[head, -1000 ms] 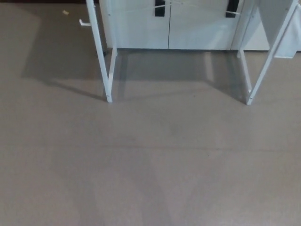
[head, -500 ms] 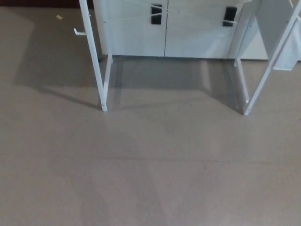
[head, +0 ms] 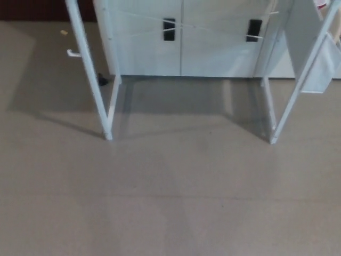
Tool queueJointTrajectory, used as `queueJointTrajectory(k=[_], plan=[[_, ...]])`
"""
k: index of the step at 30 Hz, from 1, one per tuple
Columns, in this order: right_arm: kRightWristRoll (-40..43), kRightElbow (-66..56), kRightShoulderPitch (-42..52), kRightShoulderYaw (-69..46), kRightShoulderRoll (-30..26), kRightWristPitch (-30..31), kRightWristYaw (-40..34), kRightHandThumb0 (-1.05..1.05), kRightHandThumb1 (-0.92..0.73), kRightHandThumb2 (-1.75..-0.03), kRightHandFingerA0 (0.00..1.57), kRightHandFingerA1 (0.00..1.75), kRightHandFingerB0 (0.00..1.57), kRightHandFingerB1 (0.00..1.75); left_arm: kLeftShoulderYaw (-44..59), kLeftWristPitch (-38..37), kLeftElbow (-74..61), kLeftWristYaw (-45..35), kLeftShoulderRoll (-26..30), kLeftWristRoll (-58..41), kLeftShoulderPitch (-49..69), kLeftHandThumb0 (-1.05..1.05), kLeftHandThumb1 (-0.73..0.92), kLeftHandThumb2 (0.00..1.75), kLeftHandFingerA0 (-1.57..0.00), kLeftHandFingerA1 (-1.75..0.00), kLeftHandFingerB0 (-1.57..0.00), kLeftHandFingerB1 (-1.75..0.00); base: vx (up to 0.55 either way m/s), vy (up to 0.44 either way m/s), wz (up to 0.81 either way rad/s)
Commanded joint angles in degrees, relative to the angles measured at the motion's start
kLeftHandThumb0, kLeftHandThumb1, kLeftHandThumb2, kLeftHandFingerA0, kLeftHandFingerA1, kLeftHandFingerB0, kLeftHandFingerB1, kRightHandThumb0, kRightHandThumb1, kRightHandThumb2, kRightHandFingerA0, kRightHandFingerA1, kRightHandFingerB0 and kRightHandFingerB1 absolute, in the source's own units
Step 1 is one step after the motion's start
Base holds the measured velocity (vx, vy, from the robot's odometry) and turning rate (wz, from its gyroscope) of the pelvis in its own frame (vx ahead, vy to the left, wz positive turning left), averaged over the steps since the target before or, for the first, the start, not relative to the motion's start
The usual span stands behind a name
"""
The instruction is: The robot walks towards a desk on which an eraser is kept on the left hand side and a container is kept on the right hand side. The robot picks up the eraser using its left hand and places it in the container.
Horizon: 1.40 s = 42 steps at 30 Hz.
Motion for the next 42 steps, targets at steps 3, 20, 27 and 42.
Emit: queueJointTrajectory(k=[3,20,27,42], plan=[[-0.11,0.78,-0.24,0.23,-0.07,-2.1,0.03,-0.4,-0.38,-0.73,0.42,0.62,0.34,0.55,-0.62,-1.97,1.13,1.28,1.19,1.68,-0.4,-0.19,0.55,0.56,-0.4,-0.37,-0.29,-0.32,0.15,-0.112,-0.04],[-0.99,1.64,-0.31,1.57,0.23,-2.63,-0.7,-0.38,-0.38,-0.72,0.45,0.64,0.36,0.56,-0.18,-3.9,2.19,0.23,1.34,0.93,-0.07,-0.17,0.55,0.56,-0.41,-0.39,-0.31,-0.33,0.25,0.037,0.0],[-2.11,2.73,-0.28,2.54,-0.01,-3.82,-1.35,-0.4,-0.37,-0.73,0.47,0.63,0.37,0.56,-0.59,-3.36,1.75,0.48,1.73,1.58,0.21,-0.23,0.56,0.58,-0.43,-0.39,-0.33,-0.34,0.32,-0.212,0.15],[-3.07,3.92,-0.66,3.3,-0.02,-4.79,-1.77,-0.35,-0.47,-0.53,0.5,0.58,0.43,0.51,-0.57,-3.26,0.43,0.23,1.82,1.52,0.95,-0.22,0.56,0.57,-0.44,-0.39,-0.34,-0.34,0.34,-0.005,-0.05]])
